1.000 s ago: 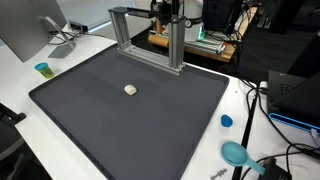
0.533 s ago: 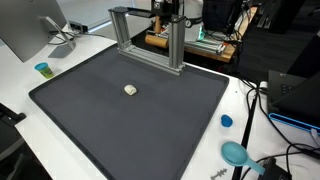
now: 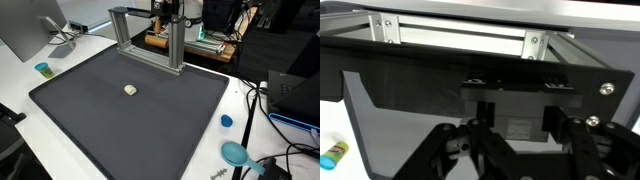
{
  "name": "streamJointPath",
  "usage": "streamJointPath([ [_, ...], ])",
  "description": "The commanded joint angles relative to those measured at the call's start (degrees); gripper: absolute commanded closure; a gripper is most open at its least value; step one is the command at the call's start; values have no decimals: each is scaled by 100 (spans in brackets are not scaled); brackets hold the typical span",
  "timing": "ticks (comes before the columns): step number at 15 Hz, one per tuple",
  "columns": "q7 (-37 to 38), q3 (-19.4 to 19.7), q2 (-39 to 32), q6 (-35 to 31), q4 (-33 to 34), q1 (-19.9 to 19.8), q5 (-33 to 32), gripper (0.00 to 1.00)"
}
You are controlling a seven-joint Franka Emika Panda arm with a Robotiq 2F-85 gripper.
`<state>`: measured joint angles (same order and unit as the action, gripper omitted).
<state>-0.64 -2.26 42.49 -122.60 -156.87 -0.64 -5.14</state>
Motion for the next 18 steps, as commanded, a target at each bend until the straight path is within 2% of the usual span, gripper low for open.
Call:
streamJointPath([
  [1, 39, -53, -51, 142, -3, 80, -30, 66],
  [4, 111, -77, -32, 76, -20, 60, -36, 66],
  [5, 120, -79, -33, 78, -21, 61, -33, 16],
  [6, 138, -78, -20, 61, -34, 61, -19, 14],
  [8, 179, -74, 6, 18, -67, 58, 10, 3],
  [10, 236, -66, 31, -27, -96, 50, 31, 0],
  [18, 600, -98, 161, -482, -58, 3, 102, 0],
])
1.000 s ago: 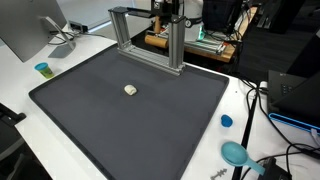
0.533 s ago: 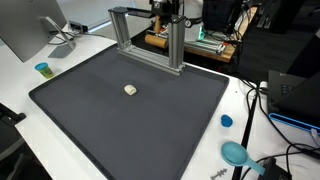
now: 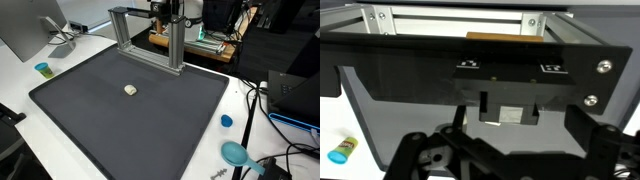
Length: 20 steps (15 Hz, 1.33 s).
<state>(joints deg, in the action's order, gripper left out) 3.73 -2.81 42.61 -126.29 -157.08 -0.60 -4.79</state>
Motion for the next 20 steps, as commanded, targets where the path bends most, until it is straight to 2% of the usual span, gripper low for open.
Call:
streamJointPath([
  [1, 226, -72, 125, -116, -43, -45, 22, 0],
  [20, 257, -46, 94, -134, -1, 30, 96, 0],
])
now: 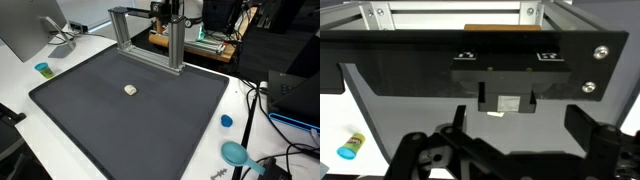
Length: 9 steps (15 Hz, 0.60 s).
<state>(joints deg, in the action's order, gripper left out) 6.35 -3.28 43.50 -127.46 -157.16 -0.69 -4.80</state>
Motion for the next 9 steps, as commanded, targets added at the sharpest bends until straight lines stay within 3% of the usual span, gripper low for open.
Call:
streamJointPath([
  [1, 14, 20, 16, -34, 7, 40, 129, 0],
  [9, 120, 69, -89, 216, 0, 3, 258, 0],
])
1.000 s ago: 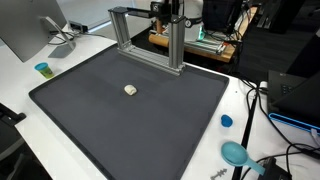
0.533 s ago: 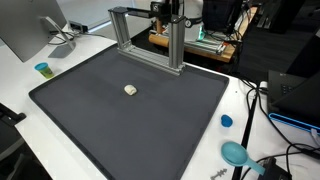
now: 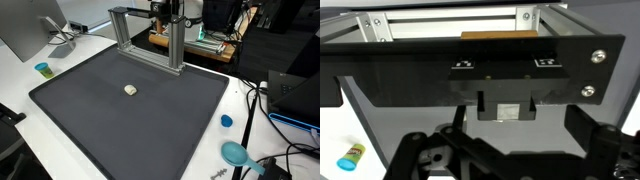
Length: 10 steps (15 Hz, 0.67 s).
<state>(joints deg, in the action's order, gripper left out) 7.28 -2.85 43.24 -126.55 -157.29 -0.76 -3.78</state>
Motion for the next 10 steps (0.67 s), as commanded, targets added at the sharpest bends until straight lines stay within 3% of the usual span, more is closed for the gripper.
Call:
streamJointPath([
  [1, 10, 29, -84, 122, 10, 15, 156, 0],
  [3, 7, 33, -122, 130, 7, 16, 162, 0],
  [6, 27, 21, -177, 190, 6, -14, 133, 13],
  [7, 23, 23, -188, 246, 5, -12, 135, 31],
  [10, 18, 23, -169, 405, 14, -43, 104, 50],
])
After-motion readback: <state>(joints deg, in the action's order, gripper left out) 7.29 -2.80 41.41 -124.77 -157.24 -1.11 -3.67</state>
